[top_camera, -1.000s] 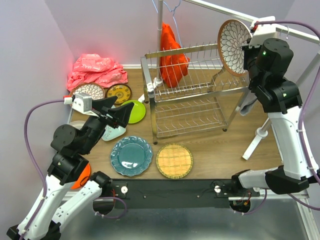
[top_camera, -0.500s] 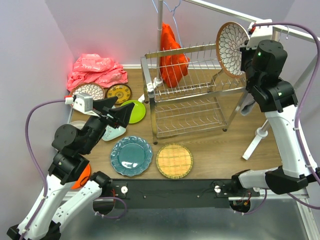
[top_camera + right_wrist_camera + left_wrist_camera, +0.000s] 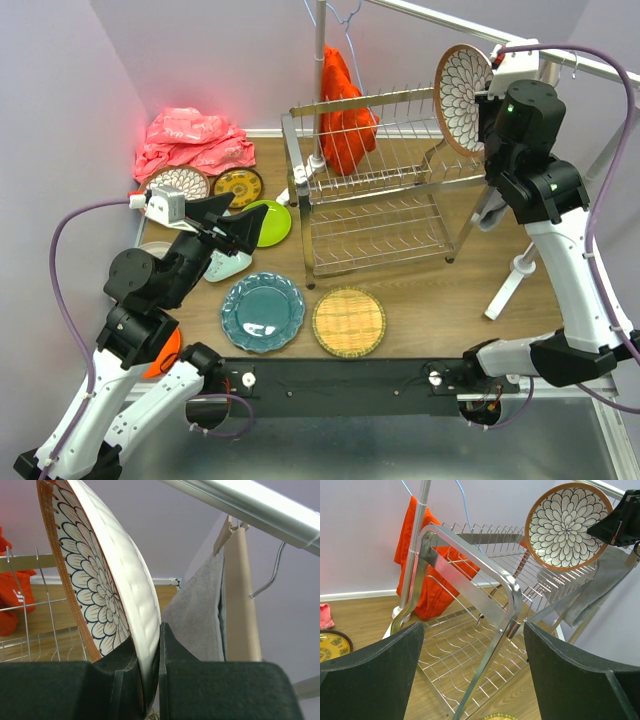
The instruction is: Load the plates into the dish rack
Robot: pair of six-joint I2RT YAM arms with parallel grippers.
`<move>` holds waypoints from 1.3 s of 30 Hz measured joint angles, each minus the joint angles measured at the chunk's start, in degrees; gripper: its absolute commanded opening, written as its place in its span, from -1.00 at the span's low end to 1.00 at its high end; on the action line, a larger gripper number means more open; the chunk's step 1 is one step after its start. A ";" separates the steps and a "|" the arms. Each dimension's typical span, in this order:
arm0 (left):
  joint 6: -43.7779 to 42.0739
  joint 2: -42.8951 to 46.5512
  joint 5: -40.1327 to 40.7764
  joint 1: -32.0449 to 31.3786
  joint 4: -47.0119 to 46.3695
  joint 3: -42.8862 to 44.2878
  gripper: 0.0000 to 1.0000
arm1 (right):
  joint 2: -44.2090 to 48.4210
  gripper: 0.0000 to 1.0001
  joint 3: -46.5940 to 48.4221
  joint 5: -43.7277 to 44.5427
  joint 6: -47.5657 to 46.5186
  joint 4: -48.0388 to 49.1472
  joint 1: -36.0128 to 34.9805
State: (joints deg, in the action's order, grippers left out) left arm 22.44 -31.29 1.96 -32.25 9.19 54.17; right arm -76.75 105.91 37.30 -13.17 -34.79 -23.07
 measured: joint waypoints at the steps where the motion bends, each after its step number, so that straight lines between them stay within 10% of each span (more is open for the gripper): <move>1: 0.00 0.00 0.00 0.00 0.00 0.00 0.79 | -0.15 -0.99 0.13 0.57 -0.48 -0.02 -0.31; 21: 0.09 0.42 0.17 0.00 0.31 0.00 0.79 | -2.01 -0.83 -0.22 8.87 -3.45 0.66 -4.81; 39: 0.15 1.42 0.68 0.00 0.35 -0.33 0.79 | -1.53 0.32 -1.51 11.74 -2.43 5.22 -6.97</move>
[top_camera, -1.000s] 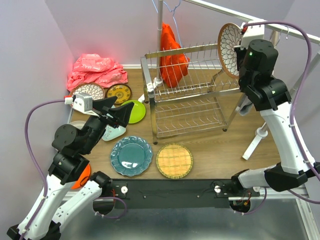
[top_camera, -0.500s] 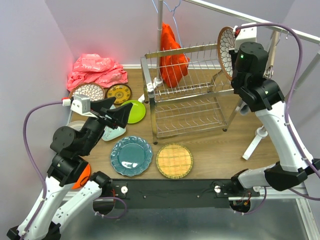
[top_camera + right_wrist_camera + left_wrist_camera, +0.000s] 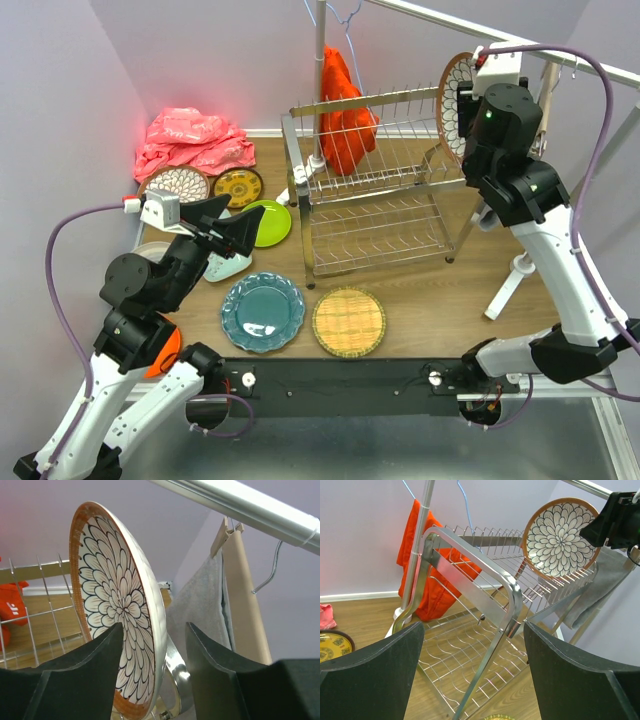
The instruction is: Load the plates into the dish rack
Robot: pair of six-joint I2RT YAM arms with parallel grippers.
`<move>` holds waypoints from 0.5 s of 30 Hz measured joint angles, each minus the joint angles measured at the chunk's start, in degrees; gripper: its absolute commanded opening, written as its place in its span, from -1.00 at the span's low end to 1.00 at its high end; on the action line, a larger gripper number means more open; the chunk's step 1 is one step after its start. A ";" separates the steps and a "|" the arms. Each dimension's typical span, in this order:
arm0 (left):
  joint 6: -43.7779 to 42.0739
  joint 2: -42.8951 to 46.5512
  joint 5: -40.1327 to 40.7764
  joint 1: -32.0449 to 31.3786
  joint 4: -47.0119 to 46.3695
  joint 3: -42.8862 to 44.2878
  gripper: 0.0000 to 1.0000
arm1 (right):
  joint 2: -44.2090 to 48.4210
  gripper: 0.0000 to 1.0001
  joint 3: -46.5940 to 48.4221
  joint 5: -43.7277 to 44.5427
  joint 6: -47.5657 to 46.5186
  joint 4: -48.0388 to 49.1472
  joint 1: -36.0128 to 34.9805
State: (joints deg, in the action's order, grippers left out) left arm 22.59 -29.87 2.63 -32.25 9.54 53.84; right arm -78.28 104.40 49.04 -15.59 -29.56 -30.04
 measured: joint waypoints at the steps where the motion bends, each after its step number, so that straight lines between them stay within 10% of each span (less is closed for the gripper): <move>1: 0.00 -0.02 0.00 0.00 0.00 0.00 0.79 | 0.00 0.35 0.20 -0.02 0.09 0.02 0.00; 15: -0.26 -0.96 0.00 0.00 -0.02 0.02 0.81 | 0.02 0.54 7.06 -4.39 -2.69 0.92 0.00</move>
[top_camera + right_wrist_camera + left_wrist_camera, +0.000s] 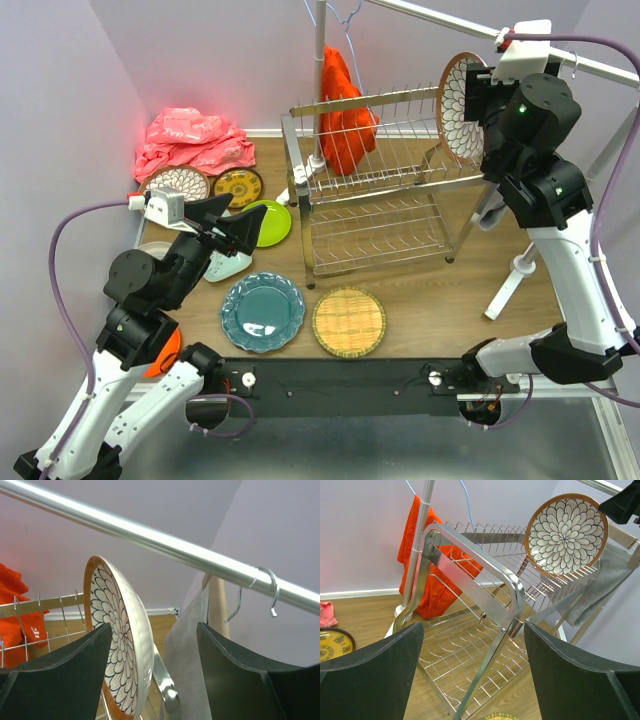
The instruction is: Load the plates into the dish rack
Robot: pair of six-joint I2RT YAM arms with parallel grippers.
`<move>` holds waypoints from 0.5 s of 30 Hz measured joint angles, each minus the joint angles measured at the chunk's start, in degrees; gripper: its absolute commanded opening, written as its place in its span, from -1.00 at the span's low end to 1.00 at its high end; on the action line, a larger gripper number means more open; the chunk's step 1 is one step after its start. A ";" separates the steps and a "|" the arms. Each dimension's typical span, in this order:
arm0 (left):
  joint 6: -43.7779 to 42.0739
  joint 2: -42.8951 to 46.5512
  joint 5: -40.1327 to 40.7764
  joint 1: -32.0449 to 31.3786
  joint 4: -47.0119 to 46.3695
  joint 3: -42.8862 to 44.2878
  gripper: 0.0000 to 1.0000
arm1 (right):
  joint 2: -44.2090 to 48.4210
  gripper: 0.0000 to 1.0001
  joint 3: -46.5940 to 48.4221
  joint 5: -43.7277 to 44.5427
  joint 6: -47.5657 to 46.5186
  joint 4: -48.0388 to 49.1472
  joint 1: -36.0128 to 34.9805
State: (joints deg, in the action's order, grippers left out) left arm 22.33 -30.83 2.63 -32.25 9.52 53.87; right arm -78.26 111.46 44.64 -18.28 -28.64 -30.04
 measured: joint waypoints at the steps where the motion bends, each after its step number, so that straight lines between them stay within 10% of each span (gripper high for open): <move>1: -0.02 -0.04 0.00 0.00 0.02 0.00 0.81 | 0.00 0.53 0.42 -0.66 -0.55 0.15 0.00; 15: -0.59 -6.40 2.54 0.00 3.78 7.72 0.82 | 2.21 0.56 4.15 -26.64 -11.80 -3.52 0.00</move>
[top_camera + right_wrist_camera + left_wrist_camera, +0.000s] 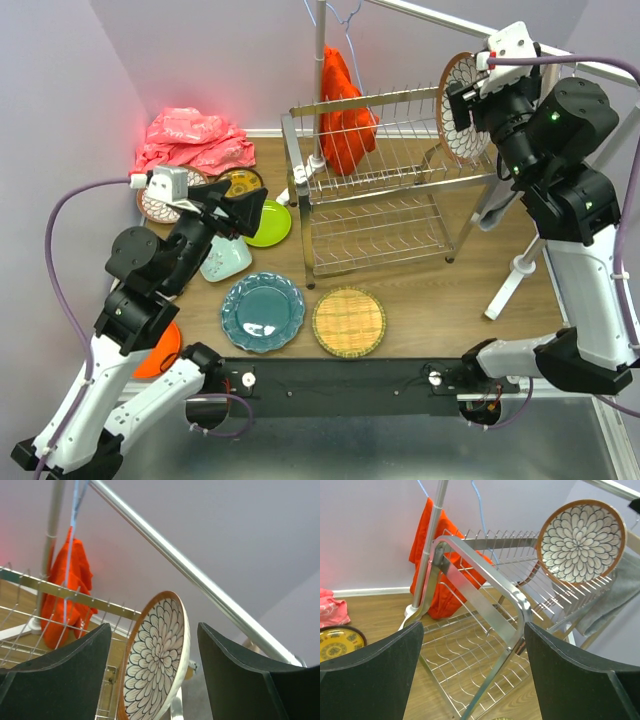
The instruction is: Load the plates into the dish rack
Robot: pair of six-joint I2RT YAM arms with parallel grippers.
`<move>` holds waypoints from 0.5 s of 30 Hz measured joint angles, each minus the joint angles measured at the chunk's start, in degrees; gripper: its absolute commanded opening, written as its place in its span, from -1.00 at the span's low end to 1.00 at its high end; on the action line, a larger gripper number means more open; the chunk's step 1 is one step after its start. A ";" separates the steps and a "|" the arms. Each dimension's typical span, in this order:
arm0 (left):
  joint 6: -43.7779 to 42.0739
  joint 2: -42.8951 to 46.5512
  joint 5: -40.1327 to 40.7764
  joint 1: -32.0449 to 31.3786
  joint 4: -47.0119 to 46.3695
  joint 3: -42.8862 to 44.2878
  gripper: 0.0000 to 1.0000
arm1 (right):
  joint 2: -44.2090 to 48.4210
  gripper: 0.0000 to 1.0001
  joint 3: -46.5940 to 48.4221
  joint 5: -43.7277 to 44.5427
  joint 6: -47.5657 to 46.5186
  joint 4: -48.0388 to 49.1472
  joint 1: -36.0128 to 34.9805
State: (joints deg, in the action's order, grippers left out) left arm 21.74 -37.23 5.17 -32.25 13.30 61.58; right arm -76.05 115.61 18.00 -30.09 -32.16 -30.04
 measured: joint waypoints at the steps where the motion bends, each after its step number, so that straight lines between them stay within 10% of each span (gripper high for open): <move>1: 0.15 -0.48 0.42 0.00 0.17 0.13 0.82 | 0.11 0.56 0.26 -2.25 -0.48 -0.33 0.00; 15: 8.33 -3.78 0.61 1.90 3.26 -8.11 0.79 | -3.98 0.56 3.34 -22.69 3.78 -1.22 0.00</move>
State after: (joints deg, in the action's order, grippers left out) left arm 30.06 -41.01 5.78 -30.35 16.56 53.47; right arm -80.03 118.96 -4.69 -26.30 -33.39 -30.04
